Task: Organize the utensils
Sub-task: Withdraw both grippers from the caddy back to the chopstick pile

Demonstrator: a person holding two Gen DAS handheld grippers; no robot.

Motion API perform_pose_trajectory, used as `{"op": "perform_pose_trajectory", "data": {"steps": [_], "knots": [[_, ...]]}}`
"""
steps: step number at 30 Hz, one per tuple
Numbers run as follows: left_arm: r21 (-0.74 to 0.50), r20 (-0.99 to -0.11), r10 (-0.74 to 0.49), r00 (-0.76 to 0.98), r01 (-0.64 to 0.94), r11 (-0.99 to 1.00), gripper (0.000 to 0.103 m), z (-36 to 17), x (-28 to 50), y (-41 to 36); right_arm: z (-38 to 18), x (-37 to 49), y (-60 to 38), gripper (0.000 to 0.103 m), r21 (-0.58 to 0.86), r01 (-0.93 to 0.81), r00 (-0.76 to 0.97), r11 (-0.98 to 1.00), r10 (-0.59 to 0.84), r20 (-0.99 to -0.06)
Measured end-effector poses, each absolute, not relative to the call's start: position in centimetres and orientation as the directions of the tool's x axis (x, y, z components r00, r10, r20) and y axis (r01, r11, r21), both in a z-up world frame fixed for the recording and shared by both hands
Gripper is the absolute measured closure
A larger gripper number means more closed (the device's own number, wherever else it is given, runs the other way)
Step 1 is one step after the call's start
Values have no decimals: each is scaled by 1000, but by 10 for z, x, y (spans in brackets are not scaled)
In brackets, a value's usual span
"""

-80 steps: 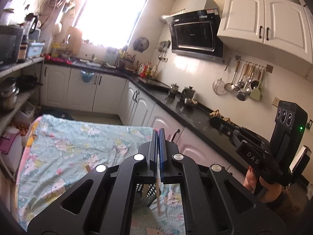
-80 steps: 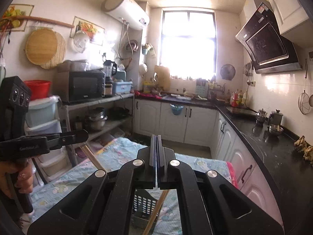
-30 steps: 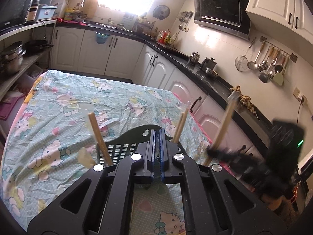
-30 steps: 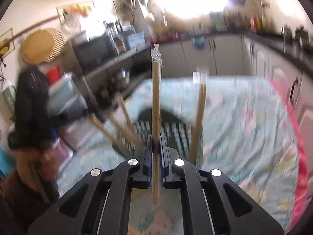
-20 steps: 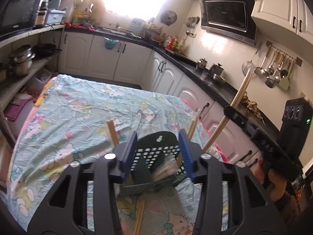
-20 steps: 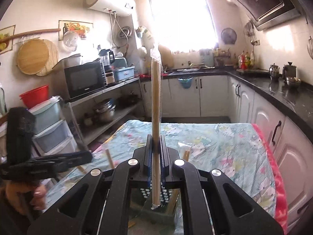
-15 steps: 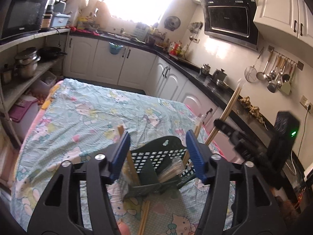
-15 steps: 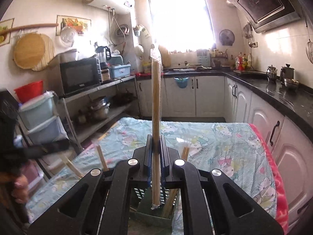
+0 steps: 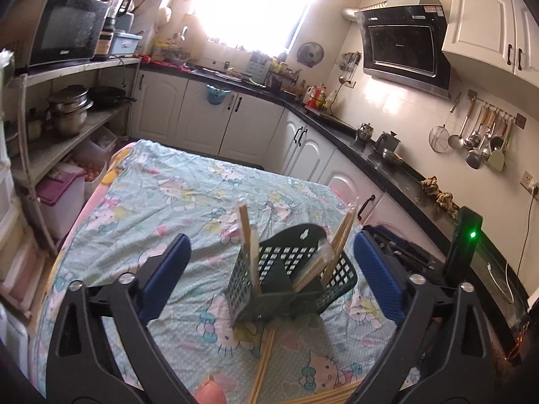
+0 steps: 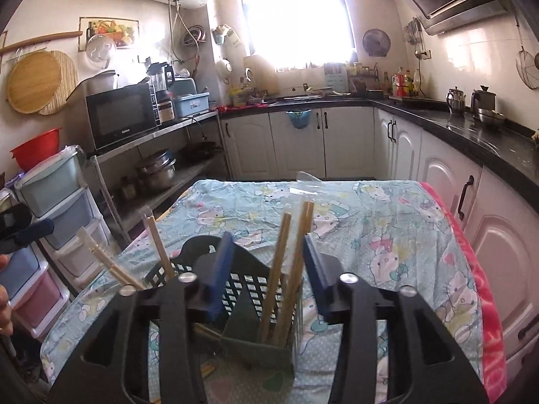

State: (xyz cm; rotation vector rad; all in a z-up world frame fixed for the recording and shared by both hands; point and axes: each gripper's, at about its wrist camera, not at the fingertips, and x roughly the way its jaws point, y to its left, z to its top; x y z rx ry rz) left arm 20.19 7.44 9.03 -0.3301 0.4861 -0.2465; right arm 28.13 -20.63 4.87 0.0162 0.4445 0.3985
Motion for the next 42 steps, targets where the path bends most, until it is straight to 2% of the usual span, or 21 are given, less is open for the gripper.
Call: {"op": "perform_pose_trajectory", "data": {"steps": [5,17,38,42], "knots": [[-361,-432,-299,851,141,922,11,80,187,77,51,263,-218,42,110,-367,825,924,378,-420],[-337,-489,-292,822,130,932,11,52,158,73,46,206,-219,31,61,-419,799,906,400,-449],[-309,-587,-326,741,167,936,11,5,135,42,11,147,-213,30,-51,-522,715,851,405,-570],[-324,-597,-339,727,169,931,11,-3,129,41,1,143,-207,34,-63,-560,683,826,418,-599]]}}
